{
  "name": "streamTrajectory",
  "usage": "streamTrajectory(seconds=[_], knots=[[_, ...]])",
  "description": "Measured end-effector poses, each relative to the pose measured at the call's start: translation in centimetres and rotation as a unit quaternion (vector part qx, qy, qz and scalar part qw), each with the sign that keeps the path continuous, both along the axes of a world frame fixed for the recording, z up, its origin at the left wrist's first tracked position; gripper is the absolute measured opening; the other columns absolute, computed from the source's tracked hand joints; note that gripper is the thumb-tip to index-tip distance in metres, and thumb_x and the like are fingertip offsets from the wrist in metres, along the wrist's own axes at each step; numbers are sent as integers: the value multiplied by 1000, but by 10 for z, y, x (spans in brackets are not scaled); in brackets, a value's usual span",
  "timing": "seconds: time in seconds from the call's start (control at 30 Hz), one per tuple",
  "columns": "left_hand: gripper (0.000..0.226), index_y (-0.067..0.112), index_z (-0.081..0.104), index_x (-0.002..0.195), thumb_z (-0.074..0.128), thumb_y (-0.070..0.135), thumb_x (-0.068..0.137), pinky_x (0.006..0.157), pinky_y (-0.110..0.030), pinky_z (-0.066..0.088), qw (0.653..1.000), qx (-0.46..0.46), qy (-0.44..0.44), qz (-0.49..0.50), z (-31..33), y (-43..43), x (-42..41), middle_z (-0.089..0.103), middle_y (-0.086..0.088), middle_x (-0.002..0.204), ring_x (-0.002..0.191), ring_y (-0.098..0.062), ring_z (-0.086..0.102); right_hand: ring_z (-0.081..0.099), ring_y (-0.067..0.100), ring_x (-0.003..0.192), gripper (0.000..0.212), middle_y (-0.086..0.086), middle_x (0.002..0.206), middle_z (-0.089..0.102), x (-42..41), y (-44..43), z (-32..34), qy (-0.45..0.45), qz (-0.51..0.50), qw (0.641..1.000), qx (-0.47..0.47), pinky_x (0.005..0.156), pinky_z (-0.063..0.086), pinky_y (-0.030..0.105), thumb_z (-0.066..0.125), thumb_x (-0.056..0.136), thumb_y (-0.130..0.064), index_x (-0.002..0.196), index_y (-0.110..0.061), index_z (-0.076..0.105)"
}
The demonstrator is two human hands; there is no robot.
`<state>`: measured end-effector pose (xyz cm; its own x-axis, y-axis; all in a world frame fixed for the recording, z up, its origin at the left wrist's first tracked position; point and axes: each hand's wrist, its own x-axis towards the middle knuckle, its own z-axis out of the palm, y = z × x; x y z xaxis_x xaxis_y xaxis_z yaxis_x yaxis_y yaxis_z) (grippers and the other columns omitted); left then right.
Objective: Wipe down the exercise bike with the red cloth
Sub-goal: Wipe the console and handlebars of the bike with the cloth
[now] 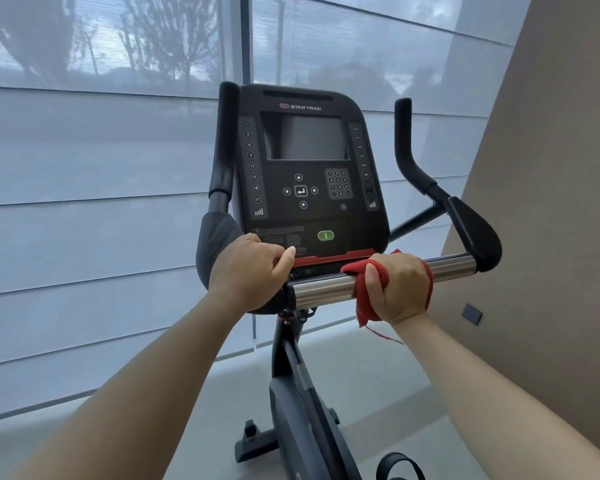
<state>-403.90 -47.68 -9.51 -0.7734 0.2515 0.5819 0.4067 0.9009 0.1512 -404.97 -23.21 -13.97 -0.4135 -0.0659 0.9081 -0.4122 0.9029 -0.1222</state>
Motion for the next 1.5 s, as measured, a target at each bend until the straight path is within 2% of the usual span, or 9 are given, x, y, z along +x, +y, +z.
streamTrajectory(seconds=[0.27,0.4,0.57,0.7,0.83,1.03,1.17,1.27,1.5], knots=[[55,20,62,59,30,45,96,61,-34,45,1000,13,-23,10,3,1,-4,60,5,56,77,-12,52,56,16,64,44,-1,67,65,17,-48,-3,-28,-4,999,-44,76,43,29,35,91,-41,68,-17,64],[53,22,61,58,32,41,97,66,-35,46,999,26,-33,6,4,0,-4,61,6,55,78,-12,52,55,18,60,45,0,65,63,10,-30,0,-24,24,999,11,68,46,29,34,90,-43,67,-17,63],[55,22,61,58,27,42,96,67,-35,46,999,36,-37,-1,4,1,0,62,7,58,78,-12,53,51,16,55,44,0,59,59,7,-31,-2,-21,27,998,-48,63,46,31,35,90,-40,61,-16,59],[52,14,62,66,26,40,93,66,-42,45,997,53,-32,-38,9,0,4,63,-2,65,71,-18,55,57,18,72,36,0,72,66,26,-57,-1,-28,39,996,-73,84,44,36,39,90,-37,72,-18,64],[57,10,66,80,20,41,94,80,-40,42,991,102,-35,-84,18,-3,-3,65,-7,83,86,-22,56,57,18,90,39,-3,86,69,37,-101,-11,-44,55,997,-43,96,36,37,35,92,-43,85,-21,67],[50,16,64,96,22,45,98,91,-38,41,986,-86,-62,-128,30,-56,-20,60,0,97,98,-19,50,55,20,62,41,3,64,63,25,-80,1,-35,-11,998,-57,70,49,36,38,89,-37,65,-14,62],[61,17,69,94,17,49,97,92,-36,40,980,-106,-36,-166,29,-64,-34,64,2,97,99,-17,53,57,21,69,41,3,68,65,28,-103,-5,-16,-74,988,-132,80,48,36,36,90,-35,66,-15,62],[70,19,68,80,9,56,90,90,-33,38,976,-107,1,-192,25,-65,-40,64,3,82,89,-17,55,58,18,75,42,0,73,67,31,-126,-15,0,-62,992,-106,87,43,33,33,91,-38,71,-17,63],[58,21,65,78,17,48,94,101,-30,25,976,-104,28,-191,17,-67,-41,62,2,81,92,-18,54,59,17,61,46,3,65,65,28,-99,4,-43,-56,997,-24,69,51,30,34,90,-37,67,-14,67]])
